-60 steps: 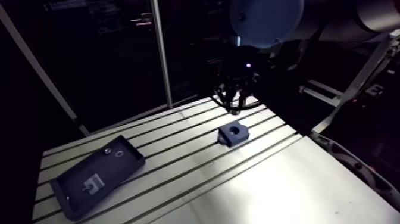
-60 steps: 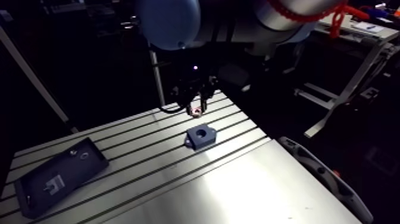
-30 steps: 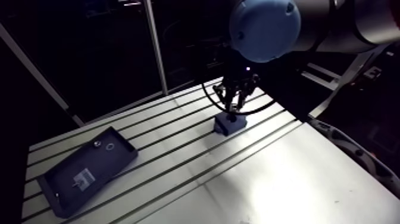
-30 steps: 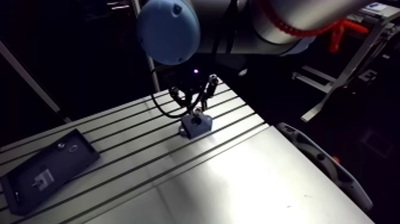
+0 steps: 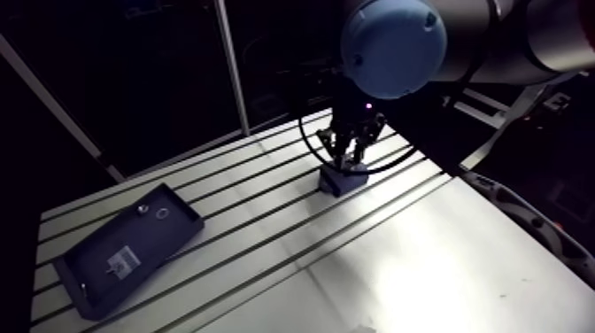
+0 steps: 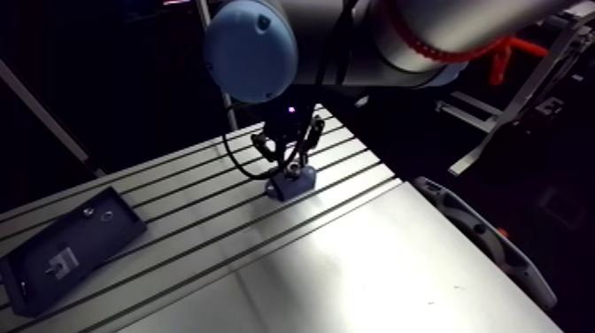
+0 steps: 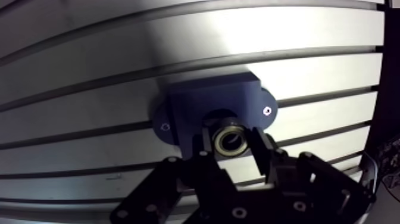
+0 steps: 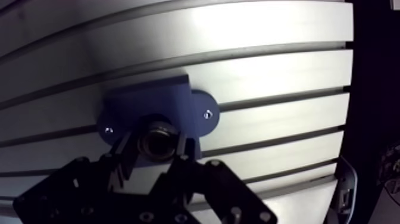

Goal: Pick up the bearing and press it into the housing until flush.

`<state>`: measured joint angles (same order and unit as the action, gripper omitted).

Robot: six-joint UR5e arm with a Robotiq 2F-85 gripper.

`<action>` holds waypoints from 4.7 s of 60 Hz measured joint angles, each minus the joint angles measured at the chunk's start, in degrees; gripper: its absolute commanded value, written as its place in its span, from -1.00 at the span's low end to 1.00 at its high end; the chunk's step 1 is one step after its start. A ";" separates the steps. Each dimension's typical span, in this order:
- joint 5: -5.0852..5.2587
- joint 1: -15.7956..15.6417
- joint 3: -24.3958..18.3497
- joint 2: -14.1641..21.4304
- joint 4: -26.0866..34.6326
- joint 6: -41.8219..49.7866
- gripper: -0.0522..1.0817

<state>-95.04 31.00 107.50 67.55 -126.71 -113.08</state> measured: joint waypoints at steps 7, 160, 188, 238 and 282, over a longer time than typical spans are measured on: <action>0.02 -0.02 0.12 -0.06 -0.15 0.02 0.24; 0.07 -0.49 0.20 -1.06 -0.94 0.80 0.24; 0.07 -0.50 -0.02 -1.70 -0.95 0.80 0.24; 0.96 -1.26 -2.74 1.58 1.95 0.89 -0.69; 1.30 -0.67 -2.88 4.37 6.54 -6.60 0.98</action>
<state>-93.74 30.32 104.63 71.91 -120.17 -119.68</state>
